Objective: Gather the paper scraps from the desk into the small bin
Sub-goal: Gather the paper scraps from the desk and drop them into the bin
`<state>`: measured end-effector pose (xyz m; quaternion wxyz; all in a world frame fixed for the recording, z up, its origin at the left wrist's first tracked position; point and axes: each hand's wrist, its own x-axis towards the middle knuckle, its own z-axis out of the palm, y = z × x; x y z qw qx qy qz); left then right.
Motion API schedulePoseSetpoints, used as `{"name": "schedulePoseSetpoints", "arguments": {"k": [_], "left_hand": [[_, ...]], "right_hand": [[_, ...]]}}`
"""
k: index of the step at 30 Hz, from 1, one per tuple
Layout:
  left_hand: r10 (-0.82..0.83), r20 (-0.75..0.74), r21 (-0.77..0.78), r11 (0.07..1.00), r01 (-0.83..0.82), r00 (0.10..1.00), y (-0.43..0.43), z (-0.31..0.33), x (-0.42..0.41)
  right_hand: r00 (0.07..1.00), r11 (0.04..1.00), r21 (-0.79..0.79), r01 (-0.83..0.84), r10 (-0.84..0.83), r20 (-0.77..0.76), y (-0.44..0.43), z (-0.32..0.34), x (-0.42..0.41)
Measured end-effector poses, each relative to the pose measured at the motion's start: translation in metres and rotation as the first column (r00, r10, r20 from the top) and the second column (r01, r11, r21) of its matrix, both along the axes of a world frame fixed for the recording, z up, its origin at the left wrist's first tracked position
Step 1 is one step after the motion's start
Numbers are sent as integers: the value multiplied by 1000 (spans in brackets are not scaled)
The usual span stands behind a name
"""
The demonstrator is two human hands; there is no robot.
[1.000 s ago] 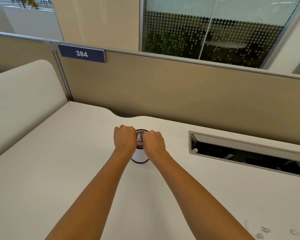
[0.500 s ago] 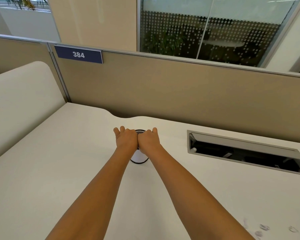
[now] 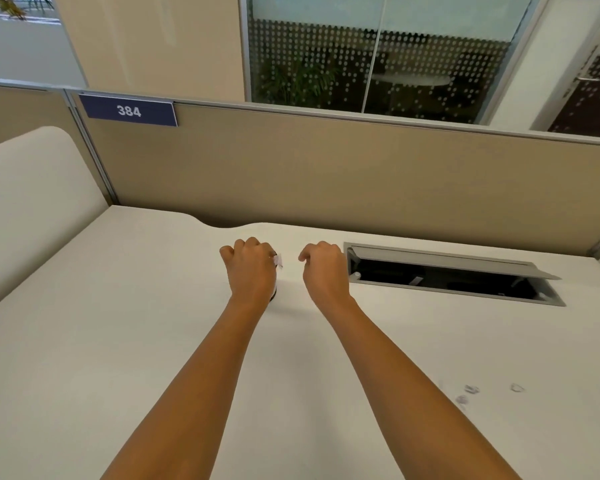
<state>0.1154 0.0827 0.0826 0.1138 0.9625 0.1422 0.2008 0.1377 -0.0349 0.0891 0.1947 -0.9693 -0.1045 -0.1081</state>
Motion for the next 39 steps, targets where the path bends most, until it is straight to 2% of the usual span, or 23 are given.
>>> {"name": "schedulePoseSetpoints", "arguments": {"k": [7, 12, 17, 22, 25, 28, 32, 36, 39], "left_hand": [[-237, 78, -99, 965, 244, 968, -66, -17, -41], [-436, -15, -207, 882, 423, 900, -122, -50, -74], [-603, -147, -301, 782, 546, 784, -171, -76, -92], [-715, -246, -386, 692, 610, 655, -208, -89, -97], [-763, -303, -442, 644, 625, 571, -225, -94, -99], [-780, -328, -480, 623, 617, 532, -238, -101, -100], [-799, -288, -501, 596, 628, 529, -253, -106, -103], [-811, -135, -463, 559, 688, 569, -261, -108, -108], [-804, -127, -380, 581, 720, 581, -263, -111, -108]], "right_hand": [[975, 970, 119, 212, -202, -96, -102, -24, -49], [926, 936, 66, 345, -328, -186, -183, -46, -89], [898, 942, -17, 334, -324, -299, -238, -72, -119], [887, 973, -54, 225, -227, -403, -262, -95, -138], [909, 984, -38, 176, -177, -378, -268, -106, -144], [942, 987, -10, 160, -156, -297, -272, -110, -147], [968, 988, 6, 152, -148, -203, -275, -110, -148], [959, 978, -41, 207, -211, -191, -283, -109, -143], [933, 933, 114, 341, -321, -164, -294, -102, -138]]}}
